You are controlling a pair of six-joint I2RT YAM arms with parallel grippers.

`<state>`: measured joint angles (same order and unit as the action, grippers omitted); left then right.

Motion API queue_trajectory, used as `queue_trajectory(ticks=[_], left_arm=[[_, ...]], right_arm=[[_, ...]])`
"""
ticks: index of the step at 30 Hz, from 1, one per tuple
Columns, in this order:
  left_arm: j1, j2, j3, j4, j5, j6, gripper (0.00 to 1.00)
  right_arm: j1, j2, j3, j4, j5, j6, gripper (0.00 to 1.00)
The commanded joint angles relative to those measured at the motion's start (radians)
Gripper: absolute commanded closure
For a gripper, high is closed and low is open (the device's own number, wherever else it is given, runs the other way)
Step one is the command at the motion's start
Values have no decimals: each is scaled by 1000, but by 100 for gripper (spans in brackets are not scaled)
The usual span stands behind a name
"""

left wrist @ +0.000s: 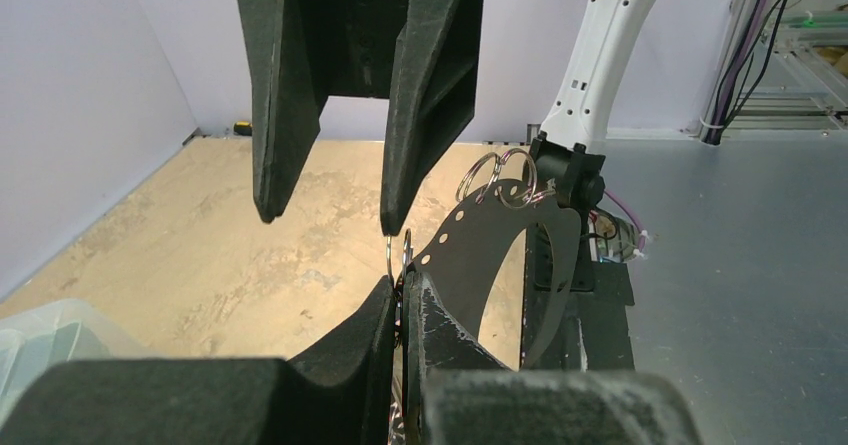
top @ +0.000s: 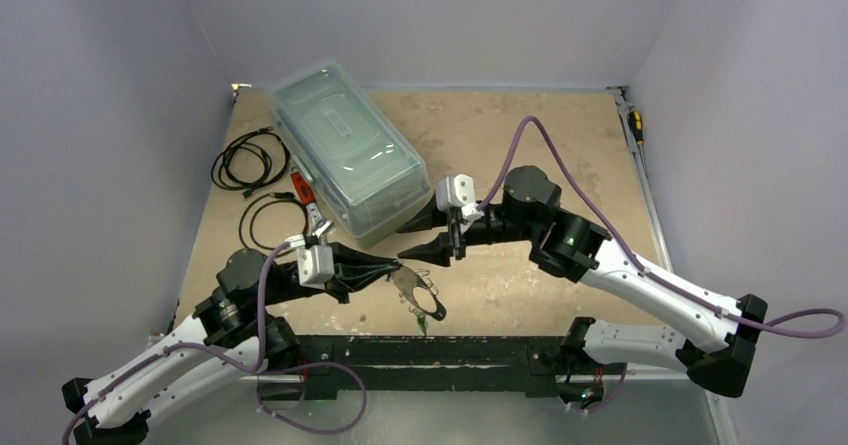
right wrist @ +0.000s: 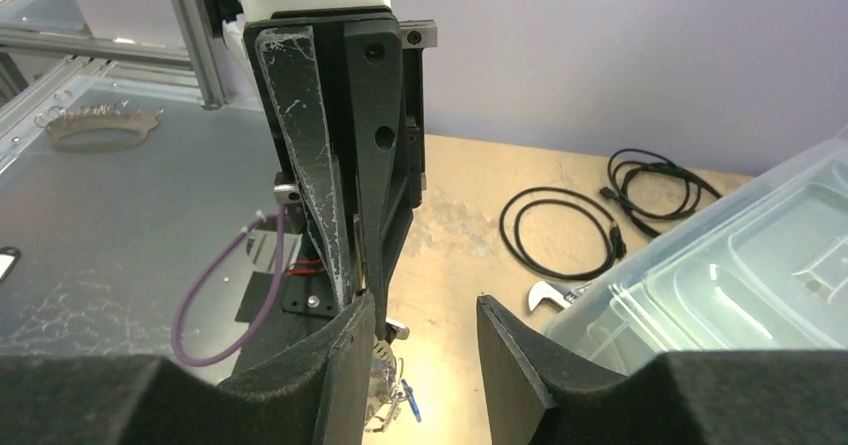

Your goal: Put the keys on the keyring

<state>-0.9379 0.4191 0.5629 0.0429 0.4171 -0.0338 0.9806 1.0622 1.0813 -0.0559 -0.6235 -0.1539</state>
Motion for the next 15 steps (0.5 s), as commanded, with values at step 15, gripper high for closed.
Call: queue_trajectory(ticks=[15], left_arm=[[3,9,12,57,4,1,100]], right_arm=[[1,7,66,-74,-34,-47,55]])
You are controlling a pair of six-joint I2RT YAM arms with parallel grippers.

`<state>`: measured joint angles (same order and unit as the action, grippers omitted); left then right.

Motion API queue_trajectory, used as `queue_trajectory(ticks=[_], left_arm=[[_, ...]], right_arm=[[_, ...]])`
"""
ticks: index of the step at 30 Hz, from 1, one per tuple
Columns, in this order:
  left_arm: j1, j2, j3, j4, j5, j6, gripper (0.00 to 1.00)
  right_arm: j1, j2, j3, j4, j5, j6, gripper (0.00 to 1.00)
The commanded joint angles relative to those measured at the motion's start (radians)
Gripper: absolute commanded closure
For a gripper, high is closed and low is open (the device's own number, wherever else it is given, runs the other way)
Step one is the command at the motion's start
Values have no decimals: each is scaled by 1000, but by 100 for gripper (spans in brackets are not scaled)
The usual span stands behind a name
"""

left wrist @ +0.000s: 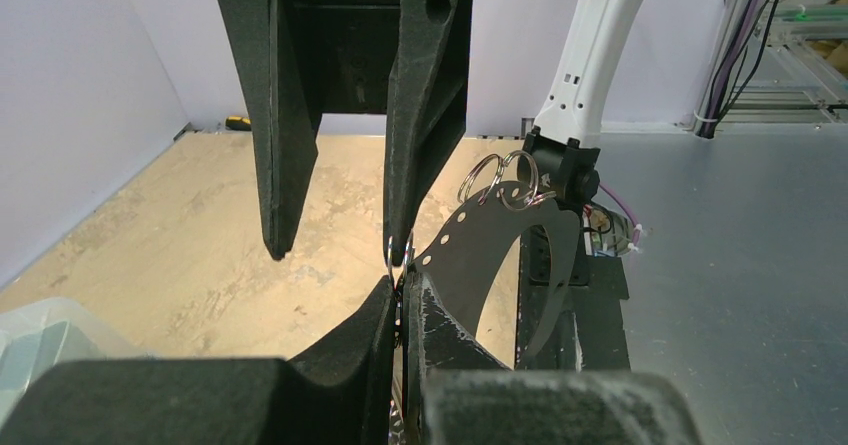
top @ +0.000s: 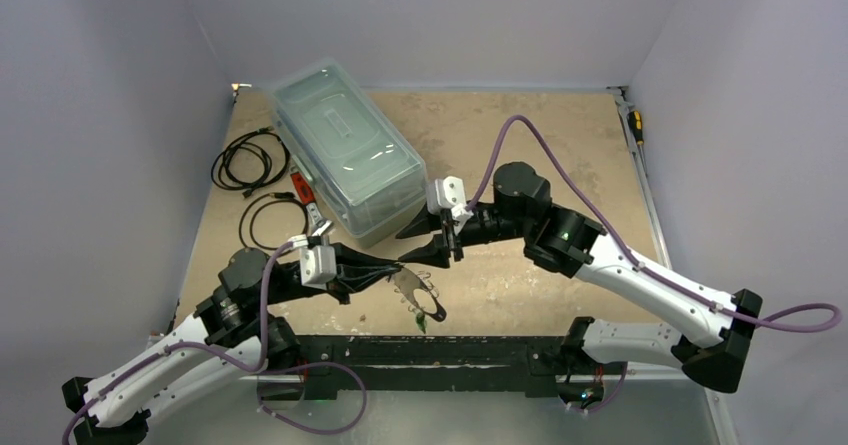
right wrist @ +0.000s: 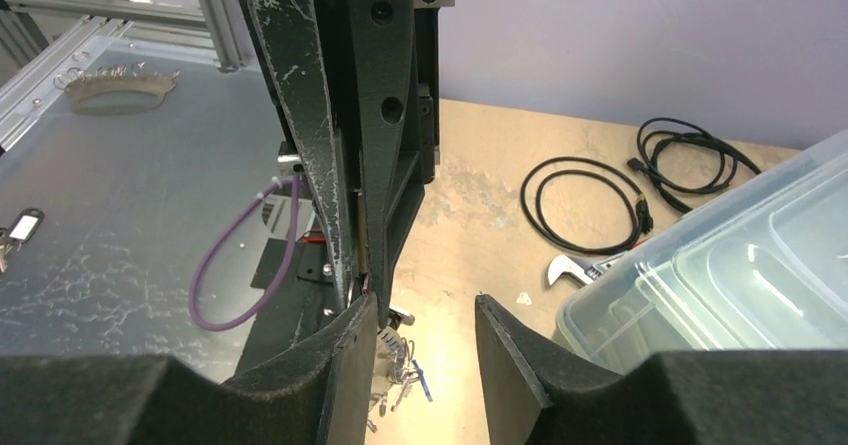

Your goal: Put the keys on the keyring

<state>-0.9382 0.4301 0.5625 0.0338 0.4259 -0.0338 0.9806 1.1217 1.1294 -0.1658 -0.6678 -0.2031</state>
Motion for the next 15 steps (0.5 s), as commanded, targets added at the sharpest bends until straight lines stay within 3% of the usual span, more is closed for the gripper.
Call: queue_trajectory(ticks=[1,6,15], left_arm=[[4,-2,14,65,-5,1,100],[3,-3,13,62,3,6,100],[4,-1,13,61,6,7,100]], right_arm=[[1,-65,10,57,15,18,55],[1,-100,-5,82,37,46,54],[1,-41,24,18,-90,43,54]])
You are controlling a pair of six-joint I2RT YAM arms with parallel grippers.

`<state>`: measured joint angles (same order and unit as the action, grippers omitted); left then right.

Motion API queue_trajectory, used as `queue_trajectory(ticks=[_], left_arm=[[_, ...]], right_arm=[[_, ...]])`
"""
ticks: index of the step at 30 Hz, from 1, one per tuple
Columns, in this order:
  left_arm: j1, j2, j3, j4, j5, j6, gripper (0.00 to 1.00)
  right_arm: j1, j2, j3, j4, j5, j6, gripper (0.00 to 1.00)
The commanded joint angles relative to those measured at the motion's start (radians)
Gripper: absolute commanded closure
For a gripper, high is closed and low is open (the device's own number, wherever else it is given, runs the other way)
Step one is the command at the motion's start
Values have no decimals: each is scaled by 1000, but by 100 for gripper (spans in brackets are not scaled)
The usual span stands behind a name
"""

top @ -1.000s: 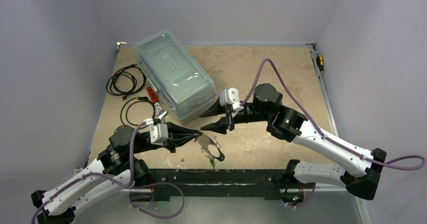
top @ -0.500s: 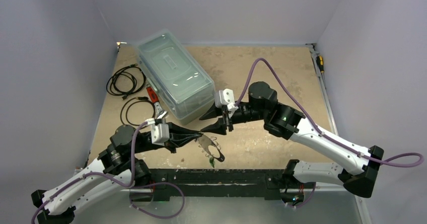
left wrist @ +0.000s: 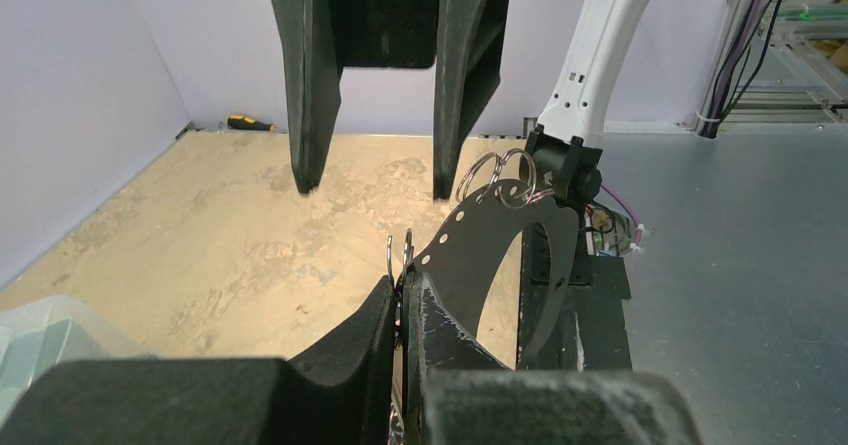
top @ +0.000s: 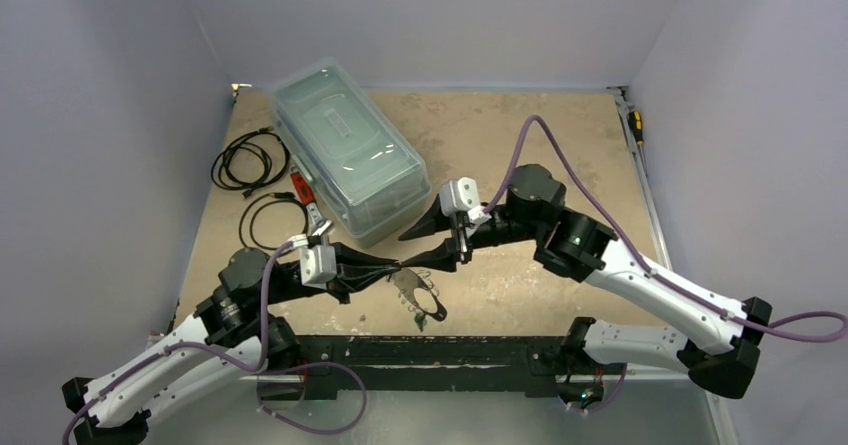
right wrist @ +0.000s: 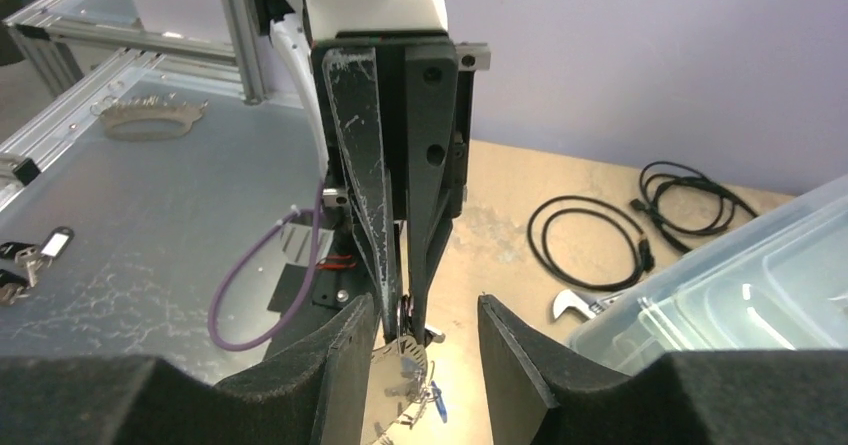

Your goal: Put the keys on the keyring

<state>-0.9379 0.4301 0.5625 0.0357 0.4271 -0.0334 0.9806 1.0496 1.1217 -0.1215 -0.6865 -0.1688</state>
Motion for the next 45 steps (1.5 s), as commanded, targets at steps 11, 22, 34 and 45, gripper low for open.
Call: queue_trajectory(ticks=[11,22,34,45], left_arm=[[4,1,13,61,6,3,100],[4,8,13,58,1,2,100],[4,18,13,55,-16,-5,100],[4,-4,14,54,-36,6,100]], right_arm=[[1,86,46,-37,-92,6,64],[1,96,38,-18,-110,3,84],[4,107,36,-20,-142,-5,92],[16,136,42,-61,-147,-46,100]])
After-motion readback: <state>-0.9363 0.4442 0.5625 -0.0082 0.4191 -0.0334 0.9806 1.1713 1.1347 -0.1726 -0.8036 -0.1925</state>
